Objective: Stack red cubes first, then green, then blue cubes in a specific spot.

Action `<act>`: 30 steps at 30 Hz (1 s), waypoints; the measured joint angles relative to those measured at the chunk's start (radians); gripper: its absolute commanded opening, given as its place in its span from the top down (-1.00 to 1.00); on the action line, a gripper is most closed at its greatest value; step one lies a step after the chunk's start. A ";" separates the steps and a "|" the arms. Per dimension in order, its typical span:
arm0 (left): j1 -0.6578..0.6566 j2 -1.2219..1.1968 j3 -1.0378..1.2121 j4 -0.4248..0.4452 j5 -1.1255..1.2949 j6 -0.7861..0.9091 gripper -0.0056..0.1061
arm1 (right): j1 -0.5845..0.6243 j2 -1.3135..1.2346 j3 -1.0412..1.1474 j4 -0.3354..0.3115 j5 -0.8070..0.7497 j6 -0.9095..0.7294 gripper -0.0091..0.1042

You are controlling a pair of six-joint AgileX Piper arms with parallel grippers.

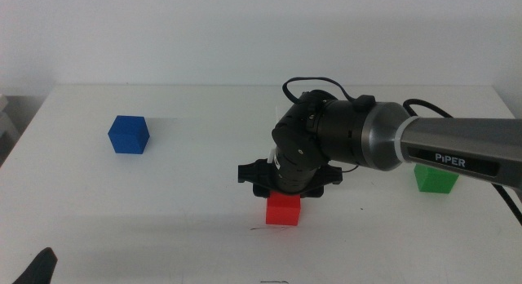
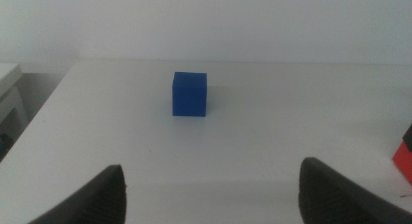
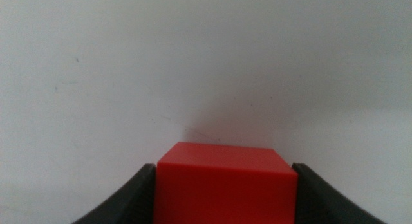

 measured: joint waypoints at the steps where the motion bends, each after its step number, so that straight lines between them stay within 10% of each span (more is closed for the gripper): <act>1: 0.000 0.000 0.000 0.000 0.000 0.000 -0.71 | 0.000 0.003 0.000 -0.001 -0.004 0.000 0.86; 10: 0.000 0.000 0.000 0.000 0.000 0.000 -0.71 | 0.000 0.016 -0.004 0.003 -0.008 0.002 0.70; 11: 0.000 0.000 0.000 0.000 0.000 0.000 -0.71 | 0.000 0.016 -0.004 0.004 -0.008 0.002 0.56; 12: 0.000 0.000 0.000 0.000 0.000 0.000 -0.71 | 0.000 0.016 -0.004 0.005 -0.008 0.000 -0.02; 18: 0.000 0.000 0.000 0.000 0.000 -0.001 -0.71 | 0.000 0.043 -0.006 0.028 0.004 -0.002 -0.68; 30: 0.000 0.000 0.000 0.000 0.000 -0.001 -0.71 | -0.028 -0.178 -0.099 0.052 0.252 -0.181 -0.82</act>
